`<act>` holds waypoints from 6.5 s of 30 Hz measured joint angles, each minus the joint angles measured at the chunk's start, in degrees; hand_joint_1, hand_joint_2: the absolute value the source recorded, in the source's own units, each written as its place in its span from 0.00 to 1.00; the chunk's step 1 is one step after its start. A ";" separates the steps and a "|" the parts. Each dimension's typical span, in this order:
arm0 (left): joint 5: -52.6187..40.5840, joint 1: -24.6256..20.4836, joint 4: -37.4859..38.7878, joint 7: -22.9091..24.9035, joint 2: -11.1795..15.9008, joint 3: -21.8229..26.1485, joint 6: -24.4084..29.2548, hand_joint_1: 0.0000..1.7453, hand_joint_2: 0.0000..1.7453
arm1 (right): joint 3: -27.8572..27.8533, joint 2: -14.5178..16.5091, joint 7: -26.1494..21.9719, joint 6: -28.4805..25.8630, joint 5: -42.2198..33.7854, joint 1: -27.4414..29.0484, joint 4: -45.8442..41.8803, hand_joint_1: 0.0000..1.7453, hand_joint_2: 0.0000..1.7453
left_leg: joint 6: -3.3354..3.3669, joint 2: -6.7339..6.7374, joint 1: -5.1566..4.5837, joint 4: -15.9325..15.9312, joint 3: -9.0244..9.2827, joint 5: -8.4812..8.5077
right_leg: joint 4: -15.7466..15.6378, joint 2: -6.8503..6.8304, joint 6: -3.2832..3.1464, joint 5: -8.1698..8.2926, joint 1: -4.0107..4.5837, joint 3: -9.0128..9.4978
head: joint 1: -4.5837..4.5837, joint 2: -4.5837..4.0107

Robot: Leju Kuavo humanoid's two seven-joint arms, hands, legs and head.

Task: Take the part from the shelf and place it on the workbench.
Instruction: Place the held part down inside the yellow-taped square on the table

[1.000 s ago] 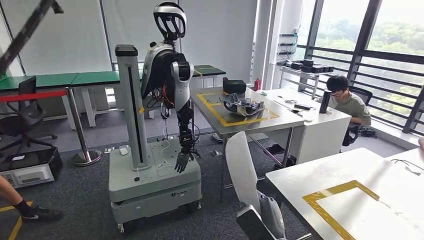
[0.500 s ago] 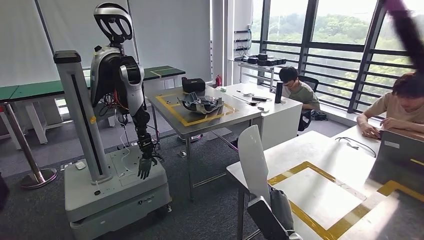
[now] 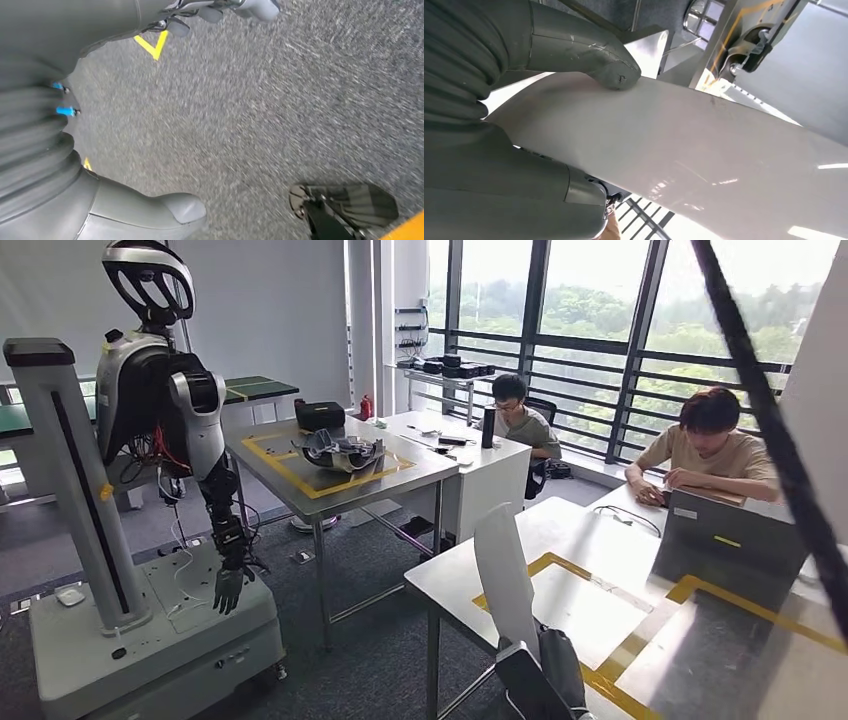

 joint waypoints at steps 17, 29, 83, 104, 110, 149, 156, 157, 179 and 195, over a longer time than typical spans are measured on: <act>-0.35 0.18 0.08 0.28 0.02 0.38 0.48 0.00 1.00 | 0.00 -1.08 -0.09 -1.06 -1.39 0.73 1.54 1.00 1.00 | -2.59 -0.11 -0.37 14.36 -6.38 -7.62 | -10.13 0.15 -3.29 3.49 0.38 7.02 | -0.05 0.00; -0.93 0.15 0.21 0.94 0.16 0.43 0.17 0.00 1.00 | 0.00 -1.64 1.27 -1.89 -2.05 2.15 1.43 1.00 1.00 | -0.70 -1.60 0.53 0.32 -0.71 0.35 | -5.33 3.29 0.03 1.63 -0.20 3.59 | 0.09 0.01; -1.52 -0.68 0.23 2.27 0.72 0.45 -0.54 0.00 1.00 | 0.01 -2.62 0.50 -0.96 -2.28 4.45 -1.32 1.00 1.00 | -0.78 0.37 -0.51 -0.18 0.00 -0.34 | -7.76 -1.72 -0.36 2.97 -0.29 5.42 | 0.14 0.01; -2.20 -0.79 0.30 2.31 0.82 0.45 -0.70 0.00 1.00 | 0.02 -2.82 0.95 -0.79 -2.15 5.55 -2.97 1.00 1.00 | -0.24 -0.34 -0.28 -0.57 -2.56 2.45 | -5.41 -0.51 -1.37 -3.30 0.40 10.43 | 0.09 0.01; -2.28 -0.69 0.29 2.27 0.86 0.45 -0.78 0.00 1.00 | 0.02 -3.04 1.06 -0.44 -2.14 5.71 -2.63 1.00 1.00 | -0.03 -0.44 -0.35 -0.58 0.15 0.04 | 4.22 -0.85 -0.82 -3.73 0.23 0.85 | 0.09 0.01; -3.81 -2.59 0.33 2.34 0.65 -0.28 -2.31 0.00 0.75 | 8.92 3.83 5.43 4.13 4.79 -15.42 34.38 0.00 0.00 | -0.84 -0.96 -0.52 -0.91 1.72 -1.25 | -9.47 -1.05 -2.57 5.23 1.10 4.30 | -0.60 -0.08; -4.14 -2.99 0.37 4.32 0.52 -0.34 -1.89 0.00 0.00 | 9.44 3.84 5.28 3.86 3.91 -15.40 35.28 0.00 0.00 | -1.01 -0.65 -0.43 -1.85 2.50 -1.53 | -9.43 -0.81 -3.21 4.70 1.27 4.40 | -0.59 -0.08; -4.14 -2.99 0.37 4.34 0.52 -0.34 -1.89 0.00 0.00 | 9.45 3.84 5.28 3.85 3.90 -15.40 35.30 0.00 0.00 | -1.02 -0.64 -0.43 -1.85 2.50 -1.54 | -9.43 -0.81 -3.21 4.70 1.27 4.40 | -0.59 -0.08; -2.05 -1.85 0.47 4.96 0.87 -0.09 -0.69 0.00 0.00 | 9.55 -0.27 1.39 -3.35 -4.19 -11.16 24.17 0.00 0.00 | -3.66 0.05 1.76 -1.03 1.09 -0.20 | -7.43 -0.89 0.79 1.67 -1.57 7.00 | -0.54 -0.08; -2.54 -0.63 0.68 4.55 0.09 0.84 -0.59 0.00 0.00 | 5.74 -3.21 0.78 -5.70 -9.03 1.16 -7.23 0.00 0.00 | -2.42 -0.37 -0.19 -0.19 4.89 -4.58 | -7.94 -0.92 -1.78 6.86 0.12 2.10 | -0.71 -0.07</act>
